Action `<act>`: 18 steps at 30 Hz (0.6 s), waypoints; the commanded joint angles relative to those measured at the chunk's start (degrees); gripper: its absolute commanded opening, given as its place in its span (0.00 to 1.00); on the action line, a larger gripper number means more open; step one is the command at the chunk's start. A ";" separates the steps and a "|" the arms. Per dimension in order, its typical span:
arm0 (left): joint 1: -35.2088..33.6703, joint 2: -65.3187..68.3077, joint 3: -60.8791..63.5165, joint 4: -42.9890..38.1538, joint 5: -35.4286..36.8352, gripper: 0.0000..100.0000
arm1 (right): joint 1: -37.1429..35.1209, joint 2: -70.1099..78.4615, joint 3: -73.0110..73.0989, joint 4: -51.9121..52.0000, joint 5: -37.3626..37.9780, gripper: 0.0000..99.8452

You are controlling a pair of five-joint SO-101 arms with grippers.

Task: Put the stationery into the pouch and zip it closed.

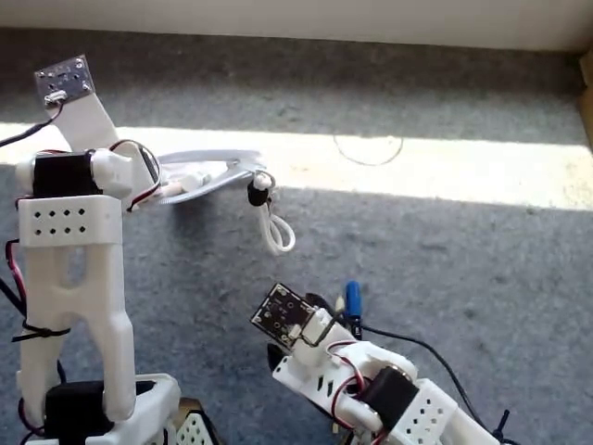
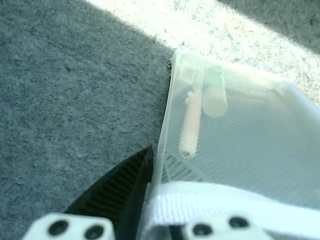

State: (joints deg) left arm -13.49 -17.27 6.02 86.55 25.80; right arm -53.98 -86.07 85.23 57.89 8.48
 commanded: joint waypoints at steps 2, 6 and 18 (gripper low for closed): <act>-0.92 1.01 0.40 -0.79 -0.53 0.04 | -2.68 14.46 -1.10 -1.54 -0.79 0.32; -1.10 1.01 0.40 -0.79 -0.53 0.04 | -7.87 26.15 -0.92 -9.63 -3.16 0.32; -1.10 1.01 0.40 -0.79 -0.53 0.04 | -10.15 35.91 -1.10 -16.04 -4.92 0.32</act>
State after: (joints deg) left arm -13.49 -17.27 6.02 86.55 25.80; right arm -63.47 -51.69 84.97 42.95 3.91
